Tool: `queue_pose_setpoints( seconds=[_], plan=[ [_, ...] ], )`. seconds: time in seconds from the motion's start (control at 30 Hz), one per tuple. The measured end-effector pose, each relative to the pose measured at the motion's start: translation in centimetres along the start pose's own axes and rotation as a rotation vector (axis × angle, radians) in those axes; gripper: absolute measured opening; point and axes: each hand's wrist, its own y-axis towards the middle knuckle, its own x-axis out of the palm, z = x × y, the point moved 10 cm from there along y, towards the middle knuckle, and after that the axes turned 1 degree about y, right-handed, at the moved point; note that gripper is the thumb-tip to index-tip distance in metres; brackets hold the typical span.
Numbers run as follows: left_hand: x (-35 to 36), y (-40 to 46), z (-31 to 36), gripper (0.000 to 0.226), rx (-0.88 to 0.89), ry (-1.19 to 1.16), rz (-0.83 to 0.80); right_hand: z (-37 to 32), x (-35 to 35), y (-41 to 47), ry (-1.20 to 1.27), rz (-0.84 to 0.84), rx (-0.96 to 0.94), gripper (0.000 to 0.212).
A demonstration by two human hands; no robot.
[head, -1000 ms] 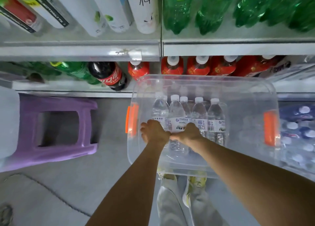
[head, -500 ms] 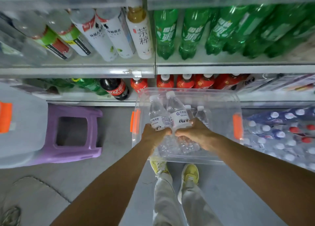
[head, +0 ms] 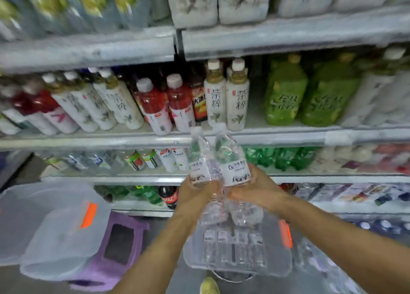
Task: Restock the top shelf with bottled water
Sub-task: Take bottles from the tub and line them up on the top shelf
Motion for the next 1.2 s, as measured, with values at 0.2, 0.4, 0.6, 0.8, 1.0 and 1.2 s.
queue_pose_setpoints(
  seconds=[0.2, 0.4, 0.6, 0.8, 1.0, 1.2],
  plan=[
    [0.2, -4.8, 13.4, 0.045, 0.325, -0.055, -0.022, -12.8, -3.3, -5.0, 0.027, 0.058, -0.239, 0.058],
    [0.4, -10.5, 23.2, 0.043, 0.539, -0.030, -0.077, -22.0, -5.8, -9.7, -0.070, 0.046, -0.391, 0.040],
    [0.5, -14.5, 31.4, 0.028, 0.680, -0.040, -0.159, -30.4, -8.7, -12.1, -0.140, 0.123, -0.496, 0.054],
    [-1.1, -15.6, 41.5, 0.059, 0.881, -0.052, -0.041, -41.1, -11.3, -14.0, -0.189, 0.235, -0.710, 0.028],
    [-3.9, -13.3, 48.6, 0.050, 0.951, -0.089, 0.023, -51.5, -14.5, -13.9, -0.101, 0.347, -0.915, 0.017],
    [-6.3, -9.9, 53.1, 0.050, 0.951, -0.168, 0.042, -59.2, -17.7, -7.7, -0.036, 0.473, -0.940, 0.077]
  ],
)
